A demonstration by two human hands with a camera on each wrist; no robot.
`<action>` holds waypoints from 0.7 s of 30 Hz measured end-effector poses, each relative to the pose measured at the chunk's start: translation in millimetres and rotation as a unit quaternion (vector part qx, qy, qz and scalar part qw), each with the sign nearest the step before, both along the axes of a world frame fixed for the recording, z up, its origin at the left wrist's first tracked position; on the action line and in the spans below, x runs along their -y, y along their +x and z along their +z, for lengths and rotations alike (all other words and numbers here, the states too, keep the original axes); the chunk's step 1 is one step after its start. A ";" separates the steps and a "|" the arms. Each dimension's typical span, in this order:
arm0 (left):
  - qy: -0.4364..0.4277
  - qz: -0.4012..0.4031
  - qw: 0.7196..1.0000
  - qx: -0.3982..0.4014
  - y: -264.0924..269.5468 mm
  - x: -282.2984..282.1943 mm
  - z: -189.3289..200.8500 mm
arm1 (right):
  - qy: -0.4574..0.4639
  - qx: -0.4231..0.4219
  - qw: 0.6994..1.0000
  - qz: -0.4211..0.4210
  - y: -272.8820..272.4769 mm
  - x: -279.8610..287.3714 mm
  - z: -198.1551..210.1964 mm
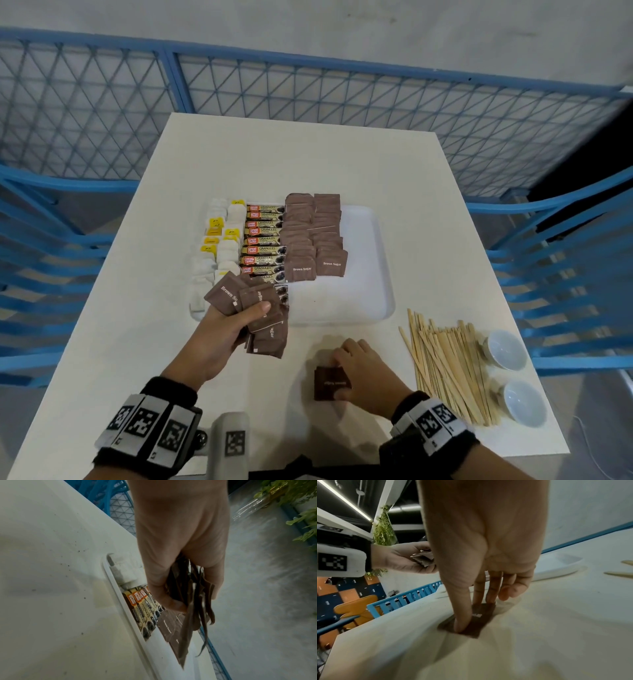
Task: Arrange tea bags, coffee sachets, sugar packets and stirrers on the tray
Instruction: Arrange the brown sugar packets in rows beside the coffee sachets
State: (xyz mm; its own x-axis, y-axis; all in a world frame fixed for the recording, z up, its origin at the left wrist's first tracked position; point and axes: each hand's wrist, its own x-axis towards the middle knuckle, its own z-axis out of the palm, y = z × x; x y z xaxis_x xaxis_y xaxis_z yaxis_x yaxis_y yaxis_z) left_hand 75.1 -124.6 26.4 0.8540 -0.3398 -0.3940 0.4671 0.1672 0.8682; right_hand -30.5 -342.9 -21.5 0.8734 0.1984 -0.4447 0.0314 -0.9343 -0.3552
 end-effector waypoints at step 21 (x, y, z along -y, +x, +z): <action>-0.014 -0.018 1.000 -0.009 12.4 -55.6 -13.9 | 0.302 0.030 0.859 -0.413 70.1 -4.7 31.5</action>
State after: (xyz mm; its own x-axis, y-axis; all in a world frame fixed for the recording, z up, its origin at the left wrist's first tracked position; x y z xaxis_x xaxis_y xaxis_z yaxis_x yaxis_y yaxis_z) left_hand 87.5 -69.0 12.5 0.8337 -0.3816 -0.3992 0.4888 0.1734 0.8550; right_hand 39.6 -338.3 10.0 0.8448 -0.3208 -0.4282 -0.5184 -0.2929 -0.8034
